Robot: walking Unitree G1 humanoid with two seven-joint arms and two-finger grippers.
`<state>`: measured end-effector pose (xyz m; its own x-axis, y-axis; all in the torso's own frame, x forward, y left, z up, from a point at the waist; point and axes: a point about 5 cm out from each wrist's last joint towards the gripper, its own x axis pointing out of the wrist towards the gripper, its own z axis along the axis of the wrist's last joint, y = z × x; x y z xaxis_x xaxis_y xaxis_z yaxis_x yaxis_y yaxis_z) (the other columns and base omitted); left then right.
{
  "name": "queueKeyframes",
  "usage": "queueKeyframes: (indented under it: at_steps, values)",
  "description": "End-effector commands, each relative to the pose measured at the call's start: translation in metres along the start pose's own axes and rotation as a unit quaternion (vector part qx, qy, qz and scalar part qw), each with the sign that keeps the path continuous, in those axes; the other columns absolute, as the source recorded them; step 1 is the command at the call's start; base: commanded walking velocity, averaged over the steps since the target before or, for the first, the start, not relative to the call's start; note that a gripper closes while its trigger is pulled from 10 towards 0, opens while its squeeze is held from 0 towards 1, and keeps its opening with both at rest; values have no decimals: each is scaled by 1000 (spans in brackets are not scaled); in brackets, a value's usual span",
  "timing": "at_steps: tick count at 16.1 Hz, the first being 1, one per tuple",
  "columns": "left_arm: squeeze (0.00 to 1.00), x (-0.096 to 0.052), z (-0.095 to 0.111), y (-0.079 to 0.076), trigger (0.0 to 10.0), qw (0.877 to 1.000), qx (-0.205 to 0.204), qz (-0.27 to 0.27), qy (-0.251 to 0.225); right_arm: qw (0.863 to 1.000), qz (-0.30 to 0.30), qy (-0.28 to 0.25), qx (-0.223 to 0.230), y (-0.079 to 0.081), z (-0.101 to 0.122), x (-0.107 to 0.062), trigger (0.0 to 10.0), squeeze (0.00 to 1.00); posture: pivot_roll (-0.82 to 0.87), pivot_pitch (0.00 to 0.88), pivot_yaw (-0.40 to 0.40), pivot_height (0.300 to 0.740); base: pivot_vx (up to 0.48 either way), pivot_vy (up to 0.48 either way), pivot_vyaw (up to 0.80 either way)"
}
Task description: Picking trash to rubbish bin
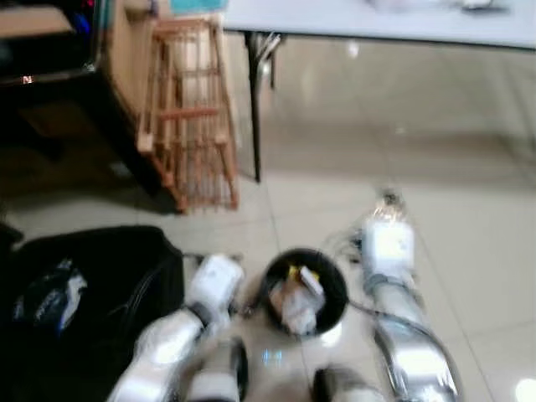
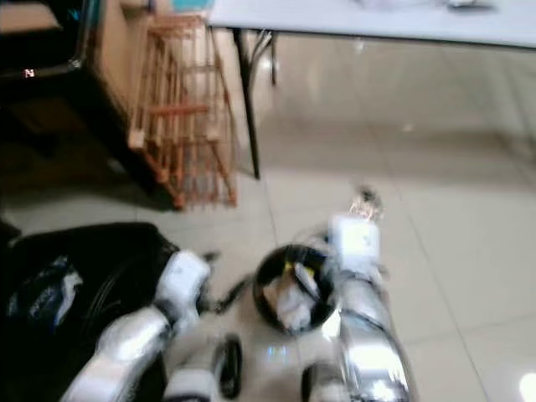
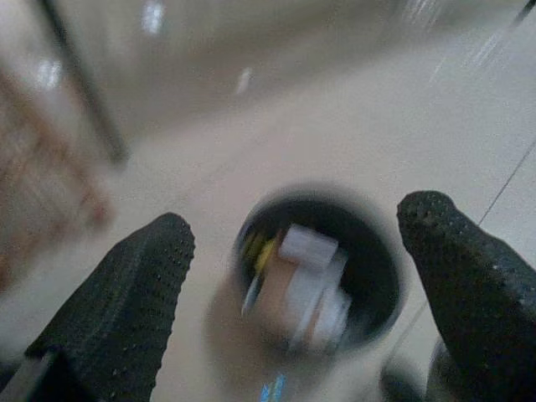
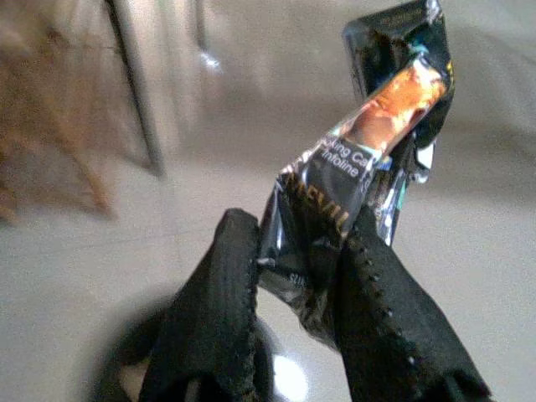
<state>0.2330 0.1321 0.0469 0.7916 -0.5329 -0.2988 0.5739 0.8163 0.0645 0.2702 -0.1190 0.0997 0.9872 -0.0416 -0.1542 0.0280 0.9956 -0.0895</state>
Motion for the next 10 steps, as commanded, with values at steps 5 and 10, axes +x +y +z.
queueKeyframes:
  at_steps: [5,10]
  values:
    - [0,2,0,-6,10000,1000,-8,-7,-6,1000,-15,26,-3,-8,-13,-4,10000,0,38,300,29,740,0,0,-239]
    - [0,4,1,-6,10000,1000,-7,-10,-8,1000,-15,26,-2,-7,-14,-2,10000,0,40,296,32,740,0,0,-769]
